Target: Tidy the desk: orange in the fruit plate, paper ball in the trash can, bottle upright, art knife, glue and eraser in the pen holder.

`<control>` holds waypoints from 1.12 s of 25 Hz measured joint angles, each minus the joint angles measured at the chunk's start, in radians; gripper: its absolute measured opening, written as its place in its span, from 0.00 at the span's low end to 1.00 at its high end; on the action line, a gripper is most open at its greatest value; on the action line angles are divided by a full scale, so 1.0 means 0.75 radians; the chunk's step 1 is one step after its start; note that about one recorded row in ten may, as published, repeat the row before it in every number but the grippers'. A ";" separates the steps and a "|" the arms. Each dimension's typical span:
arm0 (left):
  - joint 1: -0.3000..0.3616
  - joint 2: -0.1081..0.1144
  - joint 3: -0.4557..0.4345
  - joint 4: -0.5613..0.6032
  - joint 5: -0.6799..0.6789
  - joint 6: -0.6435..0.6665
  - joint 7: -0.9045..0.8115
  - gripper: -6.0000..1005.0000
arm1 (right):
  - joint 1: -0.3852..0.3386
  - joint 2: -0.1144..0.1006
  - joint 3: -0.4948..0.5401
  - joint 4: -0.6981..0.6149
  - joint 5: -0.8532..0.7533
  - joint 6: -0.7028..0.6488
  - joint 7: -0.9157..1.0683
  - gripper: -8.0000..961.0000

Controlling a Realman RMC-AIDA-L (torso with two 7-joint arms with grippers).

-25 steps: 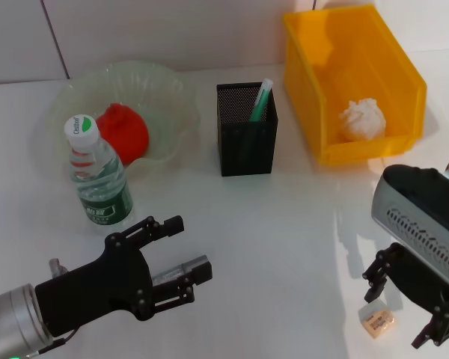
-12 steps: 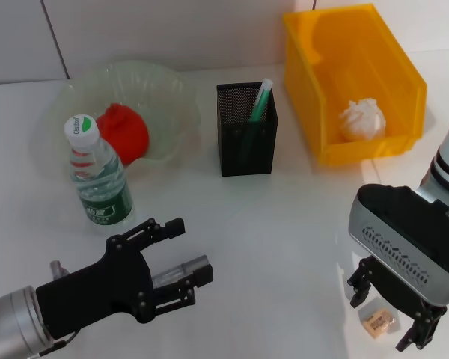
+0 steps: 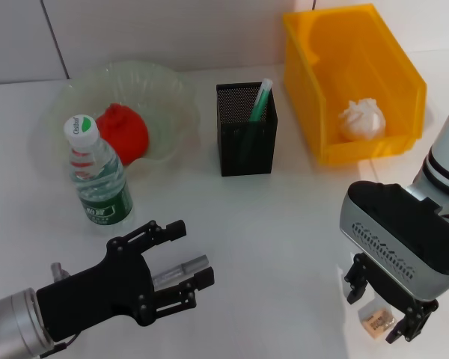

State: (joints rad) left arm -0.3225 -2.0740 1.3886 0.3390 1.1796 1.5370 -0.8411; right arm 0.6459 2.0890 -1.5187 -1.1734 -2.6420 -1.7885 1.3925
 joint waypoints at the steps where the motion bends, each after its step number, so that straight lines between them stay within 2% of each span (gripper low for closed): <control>1: 0.000 0.000 0.000 0.000 0.000 0.000 0.000 0.83 | 0.006 0.000 0.000 0.006 0.001 0.001 0.008 0.72; 7: 0.001 0.000 0.000 0.000 0.000 0.002 0.001 0.83 | 0.005 -0.001 -0.016 0.007 0.006 -0.006 0.014 0.70; 12: 0.000 0.000 -0.001 0.000 0.000 0.002 0.001 0.83 | 0.001 -0.001 -0.046 0.004 0.007 -0.010 0.023 0.48; 17: -0.001 0.000 -0.001 0.000 0.000 0.002 0.001 0.82 | 0.000 0.000 -0.049 0.002 0.007 -0.009 0.025 0.48; 23: -0.002 0.000 -0.001 0.000 0.000 0.002 0.001 0.83 | 0.010 0.000 -0.052 0.014 0.003 -0.003 0.041 0.42; 28: -0.004 0.000 -0.001 -0.002 0.000 -0.001 0.001 0.83 | 0.011 -0.001 -0.057 0.017 0.000 -0.004 0.052 0.28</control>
State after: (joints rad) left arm -0.3252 -2.0739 1.3881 0.3376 1.1796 1.5365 -0.8405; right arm 0.6543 2.0883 -1.5618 -1.1603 -2.6420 -1.7914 1.4314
